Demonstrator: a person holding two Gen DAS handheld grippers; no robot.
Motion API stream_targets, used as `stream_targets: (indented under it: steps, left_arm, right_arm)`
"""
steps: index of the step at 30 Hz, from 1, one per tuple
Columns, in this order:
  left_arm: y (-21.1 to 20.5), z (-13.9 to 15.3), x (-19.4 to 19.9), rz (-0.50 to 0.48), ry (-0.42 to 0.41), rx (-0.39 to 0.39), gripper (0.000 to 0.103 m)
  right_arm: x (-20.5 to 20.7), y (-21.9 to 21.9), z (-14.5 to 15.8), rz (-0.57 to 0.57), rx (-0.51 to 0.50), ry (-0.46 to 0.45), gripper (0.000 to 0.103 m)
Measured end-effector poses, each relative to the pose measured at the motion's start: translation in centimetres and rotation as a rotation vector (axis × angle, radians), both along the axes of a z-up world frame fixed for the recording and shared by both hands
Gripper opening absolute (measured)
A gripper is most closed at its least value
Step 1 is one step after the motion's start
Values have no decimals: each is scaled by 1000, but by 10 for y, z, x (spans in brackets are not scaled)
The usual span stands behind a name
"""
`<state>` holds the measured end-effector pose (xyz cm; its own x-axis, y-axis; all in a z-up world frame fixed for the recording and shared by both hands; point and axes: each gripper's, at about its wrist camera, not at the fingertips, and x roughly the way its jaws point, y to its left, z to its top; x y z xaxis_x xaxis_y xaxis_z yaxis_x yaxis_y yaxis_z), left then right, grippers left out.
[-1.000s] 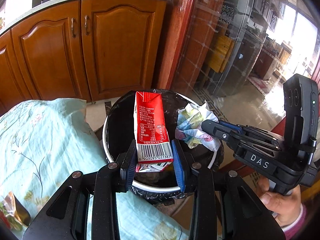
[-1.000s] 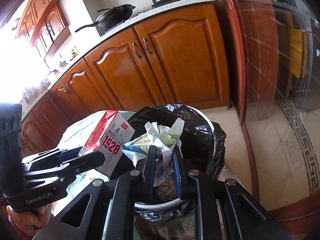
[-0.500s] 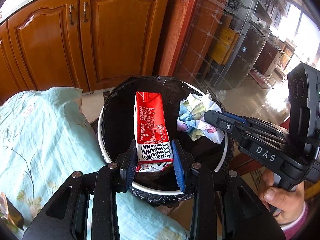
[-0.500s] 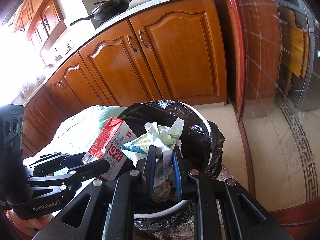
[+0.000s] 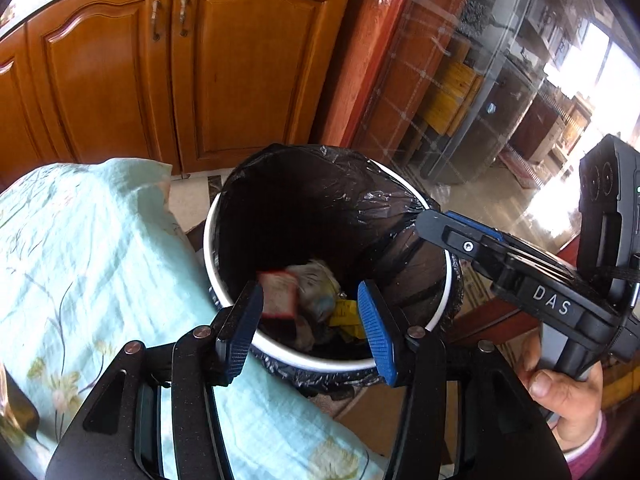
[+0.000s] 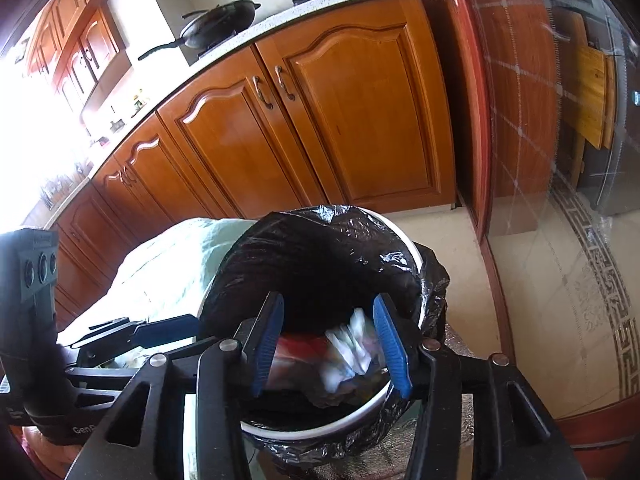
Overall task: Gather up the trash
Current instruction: 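Open the left gripper over the bin while the right gripper opens, dropping both items, then move both open grippers back over the trash on the table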
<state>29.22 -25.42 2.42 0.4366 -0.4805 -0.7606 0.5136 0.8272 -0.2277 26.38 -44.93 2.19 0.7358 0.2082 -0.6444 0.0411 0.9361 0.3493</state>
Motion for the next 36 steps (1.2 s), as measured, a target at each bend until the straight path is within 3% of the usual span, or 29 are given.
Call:
stream_targets:
  steps: [4,6,8,14,24,36]
  left_arm:
    - [31,5,-17,67,-29,-55,51]
    - [50,5,-26,107,-32,-86,53]
    - [70,4,-37,146,-33,-119,54]
    - [124,5,-67,247,-52,-162,58]
    - [204,5,-103,390,-60,-195,60]
    - [273,0,-141,527,-83,-165,60]
  right_arm:
    - [-12,2,6,-11,28,-38,49]
    - [-21,5,7,-14,44,-61,55]
    - [-29,10,7,-10,65,-82,68]
    - [-51,33,8,10,112,-131,81]
    - [-69,88,6,110,154,-128,83]
    - [-79,158,-4,243,148,-86,83]
